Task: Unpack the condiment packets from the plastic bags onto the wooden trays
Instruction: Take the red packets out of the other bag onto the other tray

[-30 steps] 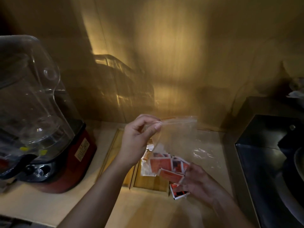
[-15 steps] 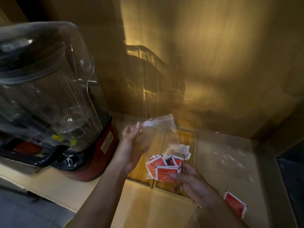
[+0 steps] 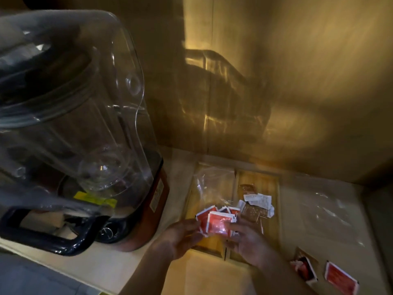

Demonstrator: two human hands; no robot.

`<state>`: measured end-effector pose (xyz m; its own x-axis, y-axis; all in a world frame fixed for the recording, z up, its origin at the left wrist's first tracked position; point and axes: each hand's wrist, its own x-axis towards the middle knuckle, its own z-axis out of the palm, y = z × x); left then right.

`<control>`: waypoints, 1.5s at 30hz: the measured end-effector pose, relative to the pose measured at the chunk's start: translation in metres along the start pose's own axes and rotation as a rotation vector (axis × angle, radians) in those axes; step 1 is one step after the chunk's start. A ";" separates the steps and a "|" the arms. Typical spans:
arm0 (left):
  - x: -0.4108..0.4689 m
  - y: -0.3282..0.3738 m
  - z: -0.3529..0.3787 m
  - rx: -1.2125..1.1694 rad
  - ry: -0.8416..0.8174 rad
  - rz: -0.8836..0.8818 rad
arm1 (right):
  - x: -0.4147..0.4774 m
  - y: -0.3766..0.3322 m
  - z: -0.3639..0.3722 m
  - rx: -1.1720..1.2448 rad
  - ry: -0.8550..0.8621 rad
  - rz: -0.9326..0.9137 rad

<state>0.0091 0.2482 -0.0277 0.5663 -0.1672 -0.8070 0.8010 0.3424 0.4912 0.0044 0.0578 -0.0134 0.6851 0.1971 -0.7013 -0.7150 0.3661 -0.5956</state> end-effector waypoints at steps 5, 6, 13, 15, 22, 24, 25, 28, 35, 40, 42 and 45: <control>0.014 0.004 -0.011 0.074 0.091 0.106 | 0.010 0.000 0.015 -0.029 0.075 -0.051; 0.015 0.005 -0.013 0.088 0.110 0.123 | 0.009 0.000 0.016 -0.058 0.102 -0.062; 0.014 0.023 -0.012 0.014 0.066 0.040 | 0.002 -0.013 0.027 -0.184 0.281 -0.052; 0.016 0.032 -0.011 -0.187 0.044 -0.072 | 0.001 -0.019 0.031 -0.185 0.301 -0.064; 0.009 0.043 -0.009 0.024 0.034 0.082 | 0.001 -0.016 0.034 -0.209 0.358 -0.007; 0.007 0.038 -0.015 0.027 0.023 0.033 | -0.001 -0.013 0.033 -0.155 0.345 0.024; 0.007 0.036 -0.017 0.013 0.023 0.013 | -0.002 -0.013 0.033 -0.118 0.329 0.026; 0.005 0.039 -0.020 -0.017 0.036 -0.034 | -0.004 -0.018 0.033 -0.072 0.283 0.016; 0.007 0.060 0.000 0.002 0.001 -0.015 | 0.000 -0.037 0.043 -0.262 0.377 0.022; 0.006 0.054 -0.006 0.184 0.116 0.093 | 0.000 -0.040 0.038 -0.470 0.411 0.022; 0.007 0.042 -0.016 0.192 0.119 0.005 | -0.002 -0.034 0.035 -0.467 0.381 0.086; 0.008 0.036 -0.020 0.218 0.132 -0.003 | 0.000 -0.028 0.033 -0.375 0.352 0.085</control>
<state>0.0386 0.2773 -0.0234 0.5454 -0.0408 -0.8372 0.8335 0.1320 0.5365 0.0283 0.0775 0.0162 0.5800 -0.1290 -0.8043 -0.8112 -0.0020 -0.5847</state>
